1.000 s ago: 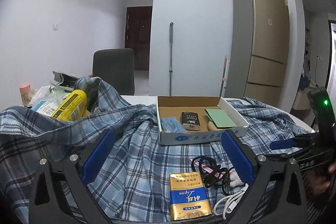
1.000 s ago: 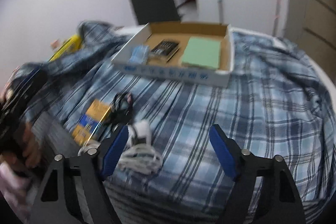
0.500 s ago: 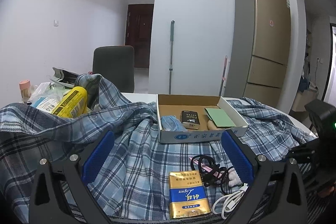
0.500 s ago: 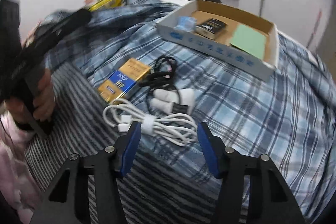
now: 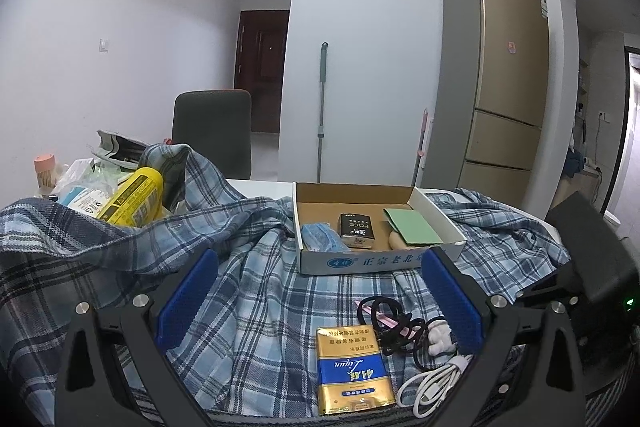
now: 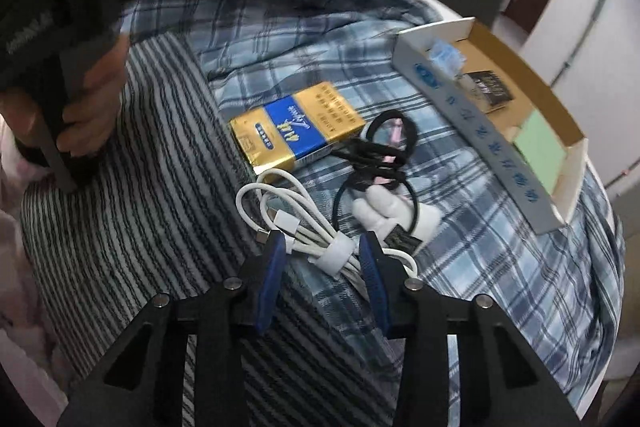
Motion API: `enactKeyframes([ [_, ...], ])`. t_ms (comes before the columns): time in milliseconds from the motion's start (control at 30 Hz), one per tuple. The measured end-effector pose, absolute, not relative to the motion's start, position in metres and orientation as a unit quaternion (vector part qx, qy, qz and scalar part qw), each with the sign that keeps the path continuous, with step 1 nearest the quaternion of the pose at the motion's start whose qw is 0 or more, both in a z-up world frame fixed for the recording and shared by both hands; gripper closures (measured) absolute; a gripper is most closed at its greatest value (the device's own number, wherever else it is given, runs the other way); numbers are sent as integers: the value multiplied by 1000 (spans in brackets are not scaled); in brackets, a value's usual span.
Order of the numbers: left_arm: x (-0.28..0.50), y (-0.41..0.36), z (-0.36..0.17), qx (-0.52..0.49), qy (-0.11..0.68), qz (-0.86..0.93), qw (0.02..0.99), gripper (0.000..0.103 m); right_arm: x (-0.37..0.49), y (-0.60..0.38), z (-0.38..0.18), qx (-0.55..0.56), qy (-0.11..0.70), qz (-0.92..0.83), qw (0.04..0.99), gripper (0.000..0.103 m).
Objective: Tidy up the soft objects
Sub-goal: 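Move the right gripper down to the white coiled cable on the shirt, then grasp the white coiled cable with the right gripper and lift it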
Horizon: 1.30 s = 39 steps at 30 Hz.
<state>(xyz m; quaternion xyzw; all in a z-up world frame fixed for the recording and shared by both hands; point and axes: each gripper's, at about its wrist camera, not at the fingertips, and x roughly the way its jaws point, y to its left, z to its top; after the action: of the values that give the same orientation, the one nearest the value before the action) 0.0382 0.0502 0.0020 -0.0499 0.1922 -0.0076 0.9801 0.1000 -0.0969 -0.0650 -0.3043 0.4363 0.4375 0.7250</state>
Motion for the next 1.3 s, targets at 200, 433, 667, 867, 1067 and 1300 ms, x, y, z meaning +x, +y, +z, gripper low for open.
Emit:
enactKeyframes([
  [200,40,50,0,-55,204,-13,977,0,104,-96,-65,-334,440,454,699,66],
  [433,45,50,-4,-55,218,-23,974,0,107,-96,-68,-368,436,468,675,66],
  [667,46,50,-5,-55,220,-25,974,0,114,-95,-71,-357,447,442,692,77],
  [867,47,50,-6,-56,226,-27,972,0,113,-106,-60,-331,440,400,733,95],
  [1067,48,49,-6,-55,227,-26,972,0,117,-124,-53,-307,432,410,742,96],
  [1300,49,50,-6,-55,231,-25,971,0,117,-109,-54,-327,421,455,713,95],
])
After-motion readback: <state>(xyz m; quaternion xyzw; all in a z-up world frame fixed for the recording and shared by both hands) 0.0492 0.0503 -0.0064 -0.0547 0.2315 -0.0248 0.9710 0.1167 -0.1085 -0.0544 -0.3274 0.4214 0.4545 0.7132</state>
